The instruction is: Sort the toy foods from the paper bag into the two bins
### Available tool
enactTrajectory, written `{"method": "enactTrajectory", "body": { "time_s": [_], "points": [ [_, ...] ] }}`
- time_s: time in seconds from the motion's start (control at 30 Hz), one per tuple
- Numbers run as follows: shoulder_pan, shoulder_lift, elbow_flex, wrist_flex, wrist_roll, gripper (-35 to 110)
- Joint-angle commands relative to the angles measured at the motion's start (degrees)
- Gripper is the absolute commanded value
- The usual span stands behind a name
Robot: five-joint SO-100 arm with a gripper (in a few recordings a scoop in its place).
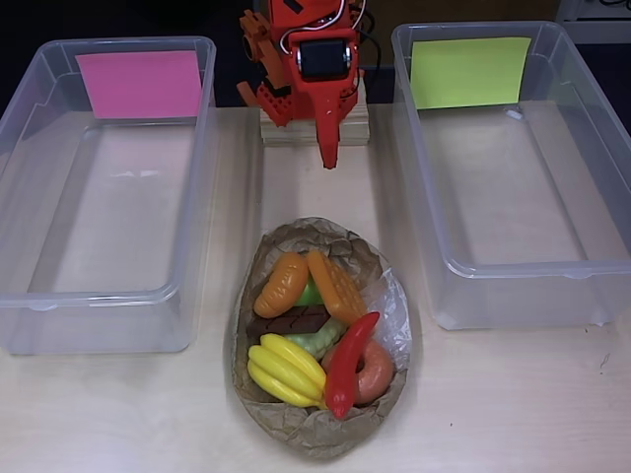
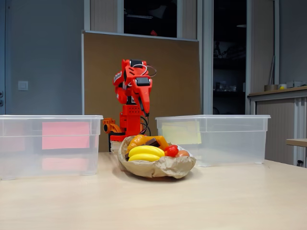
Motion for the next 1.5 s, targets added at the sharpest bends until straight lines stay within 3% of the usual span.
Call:
{"method": "enactTrajectory", "body": {
  "time_s": [0.0,0.17,0.33,0.53,0.7,1.1,1.47],
  "points": [
    [-1.58,-15.38,-12.30,-1.67,0.62,0],
    [-2.64,-33.75,-27.51,0.09,-0.44,3],
    [-2.64,-44.12,-35.42,0.09,-0.44,16],
    [-1.49,-48.25,-34.72,-0.62,24.96,22],
    [-1.76,-51.59,-33.66,-3.69,32.96,24],
    [-0.44,-66.36,-46.05,-5.19,33.66,24],
    [-0.26,-68.38,-44.56,-6.59,38.41,24]
  ]
}}
